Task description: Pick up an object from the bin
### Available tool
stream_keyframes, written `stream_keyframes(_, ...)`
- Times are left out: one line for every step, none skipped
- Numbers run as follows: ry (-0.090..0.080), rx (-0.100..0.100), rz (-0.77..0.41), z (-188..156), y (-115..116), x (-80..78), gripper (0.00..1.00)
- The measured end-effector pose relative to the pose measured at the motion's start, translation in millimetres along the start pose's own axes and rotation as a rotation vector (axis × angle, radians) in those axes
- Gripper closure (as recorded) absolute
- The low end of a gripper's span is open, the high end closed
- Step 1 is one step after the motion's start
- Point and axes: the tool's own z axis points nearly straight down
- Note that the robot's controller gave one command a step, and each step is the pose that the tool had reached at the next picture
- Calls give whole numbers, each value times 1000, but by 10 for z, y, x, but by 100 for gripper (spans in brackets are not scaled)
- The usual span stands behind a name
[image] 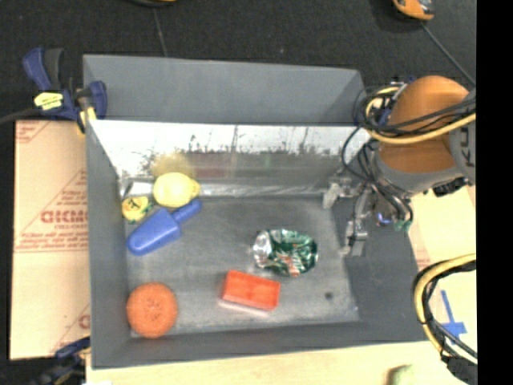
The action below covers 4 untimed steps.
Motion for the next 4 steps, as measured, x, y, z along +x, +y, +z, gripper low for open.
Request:
stream_keyframes(-8, 1, -3, -48, 3, -19, 0)
stream_keyframes(-14, 0, 76, 334, -17, 49, 0)
stream_keyframes(-6, 0, 99, 693, -3, 85, 0)
stream_keyframes(-11, 1, 110, 825, 154, 394, 0)
